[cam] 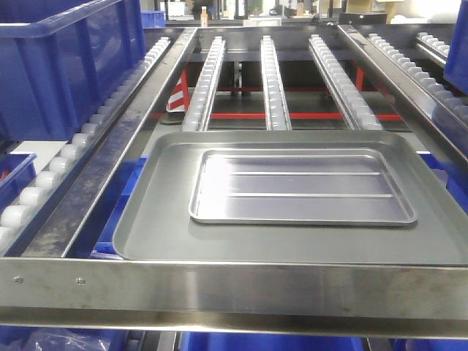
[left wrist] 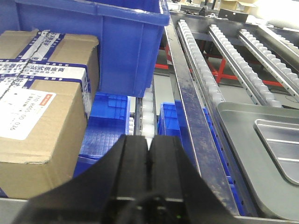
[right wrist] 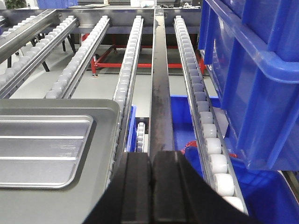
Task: Grab silver tray and place in blue box
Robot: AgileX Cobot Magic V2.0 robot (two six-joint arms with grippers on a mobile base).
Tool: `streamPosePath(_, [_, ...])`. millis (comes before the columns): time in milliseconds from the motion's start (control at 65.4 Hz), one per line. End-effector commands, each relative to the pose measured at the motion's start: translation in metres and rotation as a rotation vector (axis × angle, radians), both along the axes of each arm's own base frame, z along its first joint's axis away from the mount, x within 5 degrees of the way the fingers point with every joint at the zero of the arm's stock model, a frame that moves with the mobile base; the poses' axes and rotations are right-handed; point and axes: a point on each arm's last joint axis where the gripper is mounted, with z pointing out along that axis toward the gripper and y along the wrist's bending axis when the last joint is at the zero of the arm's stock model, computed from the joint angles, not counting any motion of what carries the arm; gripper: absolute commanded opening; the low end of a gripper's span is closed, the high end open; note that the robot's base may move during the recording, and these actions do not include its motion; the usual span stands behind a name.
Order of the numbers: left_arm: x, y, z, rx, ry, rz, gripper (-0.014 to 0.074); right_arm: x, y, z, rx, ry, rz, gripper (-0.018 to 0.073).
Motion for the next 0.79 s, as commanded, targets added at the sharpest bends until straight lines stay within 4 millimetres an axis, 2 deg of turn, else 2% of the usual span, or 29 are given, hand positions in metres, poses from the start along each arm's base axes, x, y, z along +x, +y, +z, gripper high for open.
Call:
streamPosePath(0, [-0.0019,0.0009,0.0090,-0.020,-0.102,0.005,-0.0105,-0.0016,-0.0005,0.0081,-0.014,-0.102,-0.008,0.0055])
streamPosePath(779, [-0.0020,0.0011,0.0099,-0.022,-0.112,0.006,-0.0105,-0.0018,-0.0007,0.0104,-0.015,-0.127,-0.010,0.0055])
